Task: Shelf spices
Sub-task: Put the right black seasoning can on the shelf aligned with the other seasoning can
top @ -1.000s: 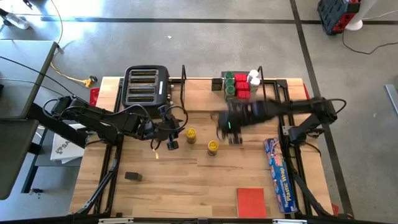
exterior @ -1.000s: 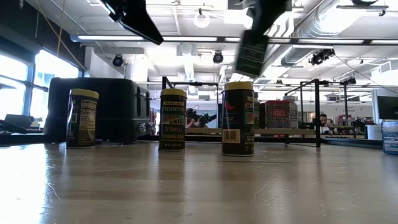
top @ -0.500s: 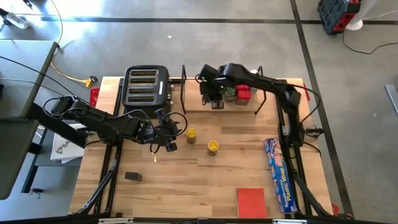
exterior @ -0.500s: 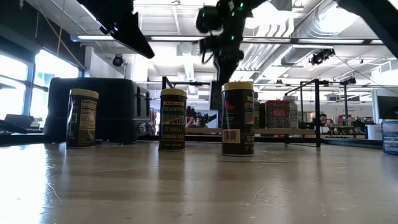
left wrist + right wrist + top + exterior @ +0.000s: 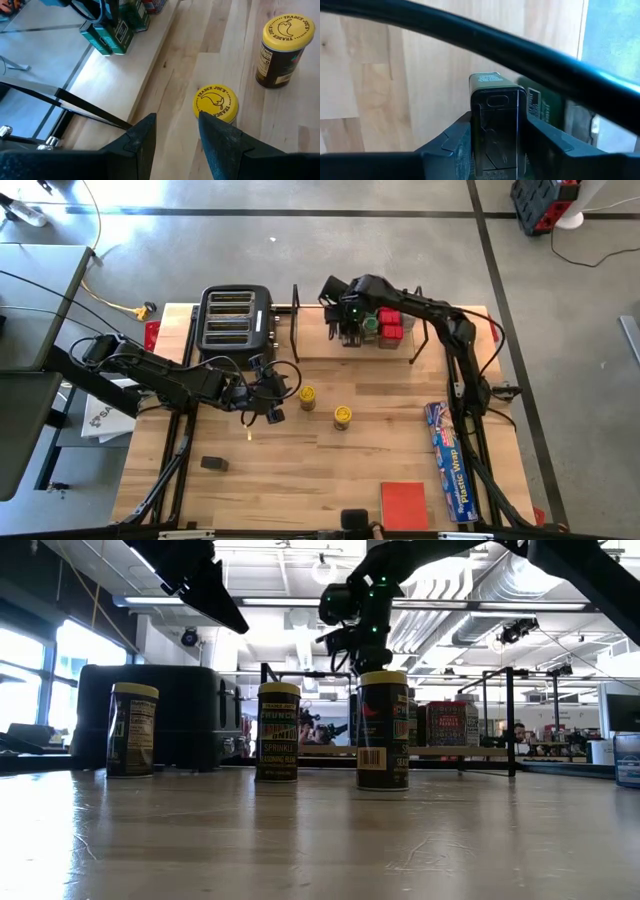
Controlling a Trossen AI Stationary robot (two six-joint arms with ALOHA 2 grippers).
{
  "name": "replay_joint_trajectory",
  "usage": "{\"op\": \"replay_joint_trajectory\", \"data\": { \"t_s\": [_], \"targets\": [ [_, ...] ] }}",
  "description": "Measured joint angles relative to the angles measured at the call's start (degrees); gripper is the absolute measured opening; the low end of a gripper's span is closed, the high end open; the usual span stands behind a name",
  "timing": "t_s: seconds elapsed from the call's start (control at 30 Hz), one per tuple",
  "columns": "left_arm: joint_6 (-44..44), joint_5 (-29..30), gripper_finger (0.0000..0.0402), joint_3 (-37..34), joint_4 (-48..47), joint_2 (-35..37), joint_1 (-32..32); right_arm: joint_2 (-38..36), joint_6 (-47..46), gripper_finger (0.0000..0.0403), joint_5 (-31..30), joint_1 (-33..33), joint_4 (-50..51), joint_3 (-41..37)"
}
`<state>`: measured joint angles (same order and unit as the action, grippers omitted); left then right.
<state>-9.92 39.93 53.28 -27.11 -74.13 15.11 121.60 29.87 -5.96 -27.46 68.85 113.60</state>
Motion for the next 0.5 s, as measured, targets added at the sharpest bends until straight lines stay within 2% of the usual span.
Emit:
{"op": "replay_joint_trajectory", "data": {
  "t_s": [0.5],
  "targets": [
    [0.1, 0.1, 0.0142, 0.0, 0.0, 0.0, 0.0, 0.0, 2.2, 0.0163, -0.2, -0.7, -0.2, 0.0]
  ]
}}
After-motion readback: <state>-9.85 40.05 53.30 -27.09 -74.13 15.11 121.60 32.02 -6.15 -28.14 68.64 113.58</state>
